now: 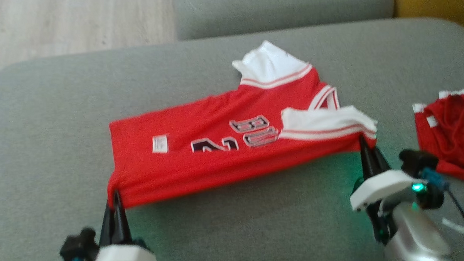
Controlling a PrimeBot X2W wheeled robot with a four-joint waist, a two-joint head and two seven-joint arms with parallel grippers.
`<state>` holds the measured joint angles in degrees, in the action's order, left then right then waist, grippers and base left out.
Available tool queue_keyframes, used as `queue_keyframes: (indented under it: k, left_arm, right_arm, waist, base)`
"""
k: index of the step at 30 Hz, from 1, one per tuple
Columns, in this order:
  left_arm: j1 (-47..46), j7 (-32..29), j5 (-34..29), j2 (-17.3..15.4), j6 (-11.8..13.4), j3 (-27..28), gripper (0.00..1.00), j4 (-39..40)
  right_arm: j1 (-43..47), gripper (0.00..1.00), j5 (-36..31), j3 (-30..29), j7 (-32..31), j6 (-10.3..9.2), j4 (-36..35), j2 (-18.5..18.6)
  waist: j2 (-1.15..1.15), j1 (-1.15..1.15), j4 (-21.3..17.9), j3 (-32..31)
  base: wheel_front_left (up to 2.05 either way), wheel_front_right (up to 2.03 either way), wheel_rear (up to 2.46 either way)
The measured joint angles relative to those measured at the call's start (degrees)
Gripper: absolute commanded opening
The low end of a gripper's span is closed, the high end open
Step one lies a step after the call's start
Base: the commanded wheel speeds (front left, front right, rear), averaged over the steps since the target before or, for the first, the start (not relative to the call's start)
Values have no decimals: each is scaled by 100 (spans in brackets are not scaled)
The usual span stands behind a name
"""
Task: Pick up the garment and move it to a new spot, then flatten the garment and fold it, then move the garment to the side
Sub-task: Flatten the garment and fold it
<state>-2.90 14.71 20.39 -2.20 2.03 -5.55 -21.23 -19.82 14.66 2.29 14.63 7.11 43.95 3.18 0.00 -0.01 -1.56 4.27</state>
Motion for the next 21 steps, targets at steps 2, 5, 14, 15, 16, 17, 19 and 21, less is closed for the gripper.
queue_keyframes:
  k: [2,5,14,15,16,17,19,21]
  left_arm:
    - [236,-1,24,0,0,29,0,-16]
    - [486,-1,31,-1,34,66,0,-99]
    - [860,-1,131,-15,108,153,100,-597]
    - [857,-1,131,-19,109,160,100,-616]
    - [849,-1,118,-20,120,165,100,-622]
    - [767,-1,45,-19,152,192,100,-623]
    - [580,-1,-43,-19,149,227,100,-647]
    - [71,-1,-248,-18,126,369,100,-864]
  right_arm:
    - [136,0,68,92,0,0,3,3]
    - [419,0,160,229,0,0,10,5]
    - [1071,100,491,556,-49,0,40,30]
    - [1096,100,491,546,-51,0,32,60]
    - [1096,100,490,521,-51,0,16,90]
    - [1077,100,463,441,-51,0,-109,146]
    - [1000,100,402,392,-49,0,-235,160]
    - [739,100,288,385,-48,0,-391,166]
  waist:
    - [0,0,81,-165]
    - [0,-1,192,-367]
    - [0,-1,259,-547]
    - [0,0,250,-533]
    - [0,0,239,-516]
    - [0,0,219,-470]
    - [0,0,198,-410]
    - [0,0,169,-270]
  base:
    - [0,0,0]
    - [0,0,0]
    - [0,0,0]
    - [0,0,0]
    - [0,0,0]
    - [0,0,0]
    - [0,0,0]
    - [0,0,0]
